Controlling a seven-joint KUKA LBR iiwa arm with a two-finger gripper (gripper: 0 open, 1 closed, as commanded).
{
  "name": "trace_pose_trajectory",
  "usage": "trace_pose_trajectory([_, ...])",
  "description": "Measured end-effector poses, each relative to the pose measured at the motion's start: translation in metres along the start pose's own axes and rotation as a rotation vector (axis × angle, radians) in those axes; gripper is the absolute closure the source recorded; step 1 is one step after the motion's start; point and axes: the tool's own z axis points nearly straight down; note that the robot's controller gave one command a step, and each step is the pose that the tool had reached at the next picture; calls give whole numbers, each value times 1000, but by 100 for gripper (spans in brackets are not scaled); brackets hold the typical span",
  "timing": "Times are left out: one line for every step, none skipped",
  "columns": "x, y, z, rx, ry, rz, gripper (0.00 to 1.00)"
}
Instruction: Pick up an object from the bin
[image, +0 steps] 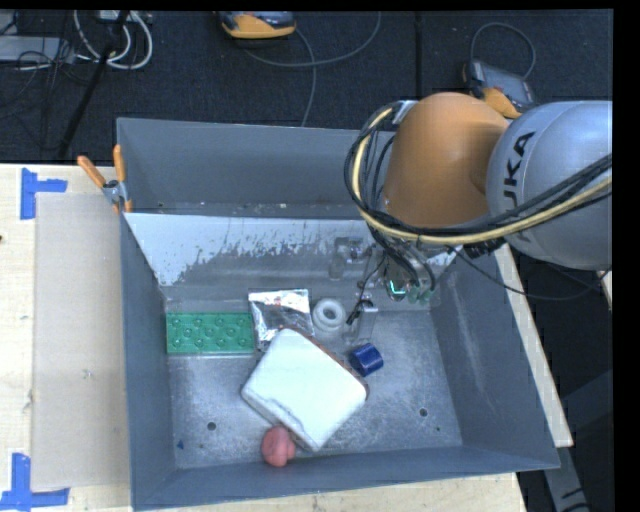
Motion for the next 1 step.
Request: trace_pose_trajectory([22, 51, 126, 1, 4, 38, 0])
